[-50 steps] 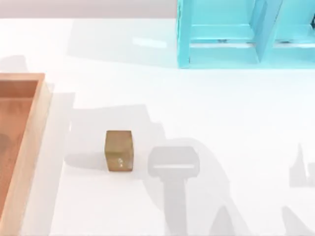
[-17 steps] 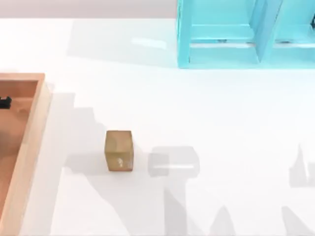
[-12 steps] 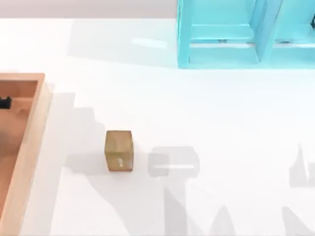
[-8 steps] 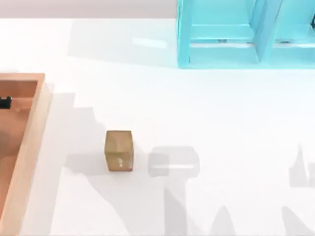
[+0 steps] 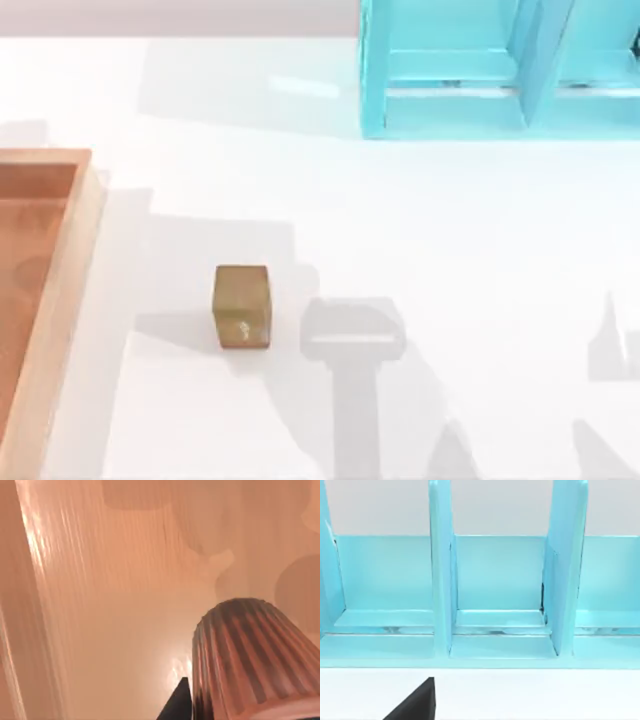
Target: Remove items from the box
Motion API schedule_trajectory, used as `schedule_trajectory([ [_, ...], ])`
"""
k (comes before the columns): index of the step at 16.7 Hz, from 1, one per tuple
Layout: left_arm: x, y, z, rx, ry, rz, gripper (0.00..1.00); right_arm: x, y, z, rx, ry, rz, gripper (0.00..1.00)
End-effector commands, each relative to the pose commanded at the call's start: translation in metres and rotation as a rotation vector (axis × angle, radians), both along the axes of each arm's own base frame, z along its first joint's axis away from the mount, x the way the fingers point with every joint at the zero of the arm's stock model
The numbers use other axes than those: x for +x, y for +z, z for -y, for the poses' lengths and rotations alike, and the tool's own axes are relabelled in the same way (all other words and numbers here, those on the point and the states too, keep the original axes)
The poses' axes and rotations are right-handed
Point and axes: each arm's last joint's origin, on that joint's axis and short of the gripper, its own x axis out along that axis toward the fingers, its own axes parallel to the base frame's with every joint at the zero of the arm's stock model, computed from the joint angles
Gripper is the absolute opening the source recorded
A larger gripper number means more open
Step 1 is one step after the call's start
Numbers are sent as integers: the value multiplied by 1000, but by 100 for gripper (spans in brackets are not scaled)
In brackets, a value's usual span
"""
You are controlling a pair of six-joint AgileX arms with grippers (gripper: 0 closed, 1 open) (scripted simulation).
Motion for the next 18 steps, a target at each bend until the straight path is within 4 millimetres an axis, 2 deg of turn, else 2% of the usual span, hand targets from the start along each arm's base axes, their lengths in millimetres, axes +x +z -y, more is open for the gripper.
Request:
schedule_trajectory([
  [3, -14, 65, 4, 14, -47, 104, 0, 0, 0, 0, 0, 0, 0, 100],
  [5, -20, 87, 4, 13, -37, 104, 0, 0, 0, 0, 0, 0, 0, 100],
  [6, -19, 90, 4, 8, -20, 79, 0, 0, 0, 0, 0, 0, 0, 100],
  [7, -17, 87, 3, 1, 2, 40, 0, 0, 0, 0, 0, 0, 0, 100],
  [12, 1, 46, -1, -19, 103, -168, 0, 0, 0, 0, 0, 0, 0, 100],
  [18, 3, 43, 3, -25, 105, -168, 0, 0, 0, 0, 0, 0, 0, 100],
])
